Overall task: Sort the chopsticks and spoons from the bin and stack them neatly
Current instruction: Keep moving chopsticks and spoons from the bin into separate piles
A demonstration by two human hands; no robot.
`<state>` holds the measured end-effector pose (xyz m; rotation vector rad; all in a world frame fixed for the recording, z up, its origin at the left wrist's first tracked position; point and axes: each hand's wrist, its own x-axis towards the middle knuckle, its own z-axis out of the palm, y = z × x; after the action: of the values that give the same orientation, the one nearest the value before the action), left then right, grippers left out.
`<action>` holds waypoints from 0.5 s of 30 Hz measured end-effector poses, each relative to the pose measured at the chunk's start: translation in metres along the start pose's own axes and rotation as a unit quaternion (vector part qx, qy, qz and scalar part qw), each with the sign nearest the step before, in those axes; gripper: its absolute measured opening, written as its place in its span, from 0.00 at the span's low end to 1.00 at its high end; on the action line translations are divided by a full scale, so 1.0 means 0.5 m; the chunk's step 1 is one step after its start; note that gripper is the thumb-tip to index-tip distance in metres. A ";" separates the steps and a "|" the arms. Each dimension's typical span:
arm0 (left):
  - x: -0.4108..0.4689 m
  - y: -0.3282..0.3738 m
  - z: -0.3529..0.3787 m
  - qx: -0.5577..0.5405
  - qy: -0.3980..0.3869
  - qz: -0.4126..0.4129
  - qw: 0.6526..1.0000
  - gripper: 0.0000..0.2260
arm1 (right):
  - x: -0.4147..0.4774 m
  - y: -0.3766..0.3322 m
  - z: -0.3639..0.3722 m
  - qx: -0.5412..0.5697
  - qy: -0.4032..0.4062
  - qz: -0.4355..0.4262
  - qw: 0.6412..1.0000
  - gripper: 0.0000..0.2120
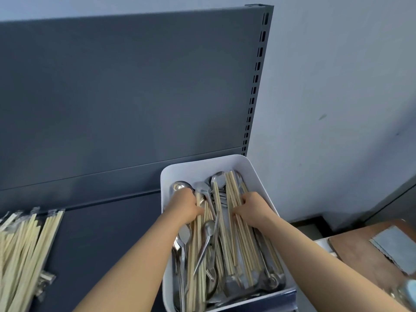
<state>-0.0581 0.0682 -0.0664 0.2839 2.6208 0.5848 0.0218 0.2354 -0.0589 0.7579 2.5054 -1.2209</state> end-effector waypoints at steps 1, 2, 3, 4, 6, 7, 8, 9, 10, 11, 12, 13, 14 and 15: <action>0.002 -0.001 0.001 -0.009 -0.005 0.000 1.000 0.20 | 0.003 -0.002 0.000 0.000 0.002 -0.001 1.000 0.09; 0.005 -0.003 0.002 -0.017 -0.009 -0.001 1.000 0.19 | 0.007 -0.004 0.002 0.000 0.004 -0.002 1.000 0.09; 0.007 -0.005 0.003 -0.023 -0.013 -0.005 1.000 0.18 | 0.008 -0.007 0.002 -0.004 0.003 -0.003 1.000 0.09; 0.010 -0.008 0.005 -0.024 -0.017 -0.009 1.000 0.16 | 0.012 -0.009 0.004 -0.007 0.002 -0.005 1.000 0.10; 0.014 -0.013 0.009 -0.022 -0.024 -0.010 0.999 0.15 | 0.016 -0.015 0.006 -0.015 0.005 -0.013 1.000 0.11; 0.014 -0.014 0.008 -0.021 -0.027 -0.011 0.999 0.15 | 0.020 -0.017 0.008 -0.016 0.009 -0.018 1.000 0.11; 0.015 -0.016 0.008 -0.022 -0.027 -0.012 0.999 0.15 | 0.025 -0.017 0.011 -0.018 0.013 -0.022 1.000 0.10; 0.015 -0.016 0.007 -0.028 -0.027 -0.013 0.999 0.15 | 0.029 -0.018 0.013 -0.021 0.016 -0.024 0.999 0.09; 0.016 -0.016 0.006 -0.036 -0.021 -0.010 0.999 0.15 | 0.033 -0.019 0.014 -0.022 0.018 -0.024 0.999 0.09; 0.015 -0.016 0.005 -0.047 -0.015 -0.003 0.999 0.15 | 0.035 -0.020 0.015 -0.018 0.018 -0.024 0.999 0.09; 0.016 -0.015 0.004 -0.062 -0.008 0.010 0.998 0.15 | 0.038 -0.019 0.017 -0.014 0.018 -0.022 0.999 0.09; 0.016 -0.014 0.005 -0.075 -0.006 0.026 0.997 0.15 | 0.040 -0.018 0.018 -0.012 0.018 -0.022 1.000 0.08; 0.015 -0.013 0.005 -0.081 -0.008 0.049 0.996 0.14 | 0.041 -0.016 0.019 -0.008 0.016 -0.024 1.000 0.07; 0.013 -0.011 0.006 -0.081 -0.013 0.062 0.995 0.12 | 0.041 -0.014 0.020 -0.005 0.013 -0.024 1.000 0.04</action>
<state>-0.0632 0.0664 -0.0736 0.4031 2.5245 0.8254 0.0007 0.2308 -0.0693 0.7207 2.5621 -1.2202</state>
